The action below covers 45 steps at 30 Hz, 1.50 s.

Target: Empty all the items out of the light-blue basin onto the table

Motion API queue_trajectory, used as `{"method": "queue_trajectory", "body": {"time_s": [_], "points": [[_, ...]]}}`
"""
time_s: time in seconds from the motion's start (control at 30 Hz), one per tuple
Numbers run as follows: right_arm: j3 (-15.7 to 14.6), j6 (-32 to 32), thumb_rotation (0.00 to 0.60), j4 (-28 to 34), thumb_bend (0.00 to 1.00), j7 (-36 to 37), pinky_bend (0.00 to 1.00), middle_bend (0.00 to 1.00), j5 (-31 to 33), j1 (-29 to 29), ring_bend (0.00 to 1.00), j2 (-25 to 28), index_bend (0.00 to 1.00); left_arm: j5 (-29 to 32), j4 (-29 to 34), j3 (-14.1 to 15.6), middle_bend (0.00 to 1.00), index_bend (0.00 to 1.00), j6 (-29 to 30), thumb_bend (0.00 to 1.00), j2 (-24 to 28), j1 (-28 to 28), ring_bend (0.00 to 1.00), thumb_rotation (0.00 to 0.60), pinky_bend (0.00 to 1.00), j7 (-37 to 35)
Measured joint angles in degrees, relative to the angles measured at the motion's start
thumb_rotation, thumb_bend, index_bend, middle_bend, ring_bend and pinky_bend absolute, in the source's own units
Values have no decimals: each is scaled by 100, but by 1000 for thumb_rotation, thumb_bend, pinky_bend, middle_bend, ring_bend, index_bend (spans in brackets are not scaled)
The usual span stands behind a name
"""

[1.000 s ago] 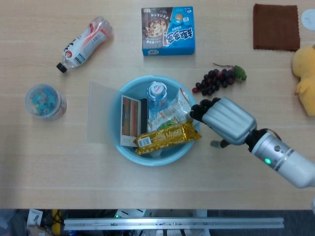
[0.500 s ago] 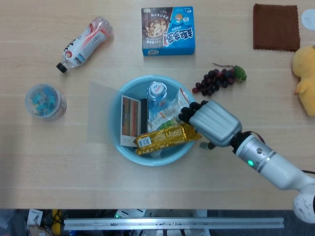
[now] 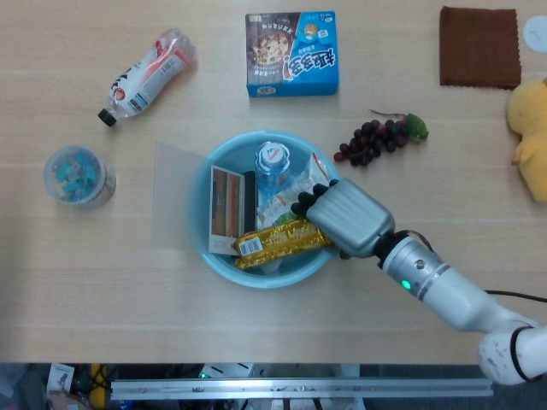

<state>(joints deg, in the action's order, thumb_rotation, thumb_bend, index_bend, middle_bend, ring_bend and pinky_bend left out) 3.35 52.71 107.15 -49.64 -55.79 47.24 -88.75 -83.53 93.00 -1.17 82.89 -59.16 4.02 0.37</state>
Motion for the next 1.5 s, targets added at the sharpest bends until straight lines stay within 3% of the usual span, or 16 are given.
{"method": "queue_trajectory", "body": {"time_s": [0.1,0.3,0.53,0.83,1.17,1.3,1.5], "points": [[-24,98,600,-10,352,-60,591,430,75,42,465,-67,451,-3,-29,2,225,128,-4,309,-7,-1,189,600,169,-33],[-72,301,600,-55,386,-129,653,492,246,100,569,-182,549,-3,-124,18,225,129,-51,309,-17,-1,189,600,169,-135],[-52,322,600,133,386,301,675,510,156,74,599,71,572,21,-160,14,226,130,-45,309,-10,-19,189,600,169,-180],[-87,447,600,656,386,1055,684,514,-588,-158,608,1091,572,40,-118,-1,226,130,-62,309,8,-8,189,600,169,-108],[-454,1002,600,1247,386,2033,684,515,-1743,-924,608,2851,572,2,149,-36,226,130,-152,309,-6,114,189,600,169,243],[-646,1118,600,1206,385,2481,683,514,-2074,-1223,609,3283,572,-20,286,-40,226,130,-171,308,-21,153,189,600,169,412],[-792,1084,600,652,385,2918,684,515,-2200,-1488,608,3376,572,-34,429,-23,225,130,-183,309,-53,174,189,600,169,595]]}}
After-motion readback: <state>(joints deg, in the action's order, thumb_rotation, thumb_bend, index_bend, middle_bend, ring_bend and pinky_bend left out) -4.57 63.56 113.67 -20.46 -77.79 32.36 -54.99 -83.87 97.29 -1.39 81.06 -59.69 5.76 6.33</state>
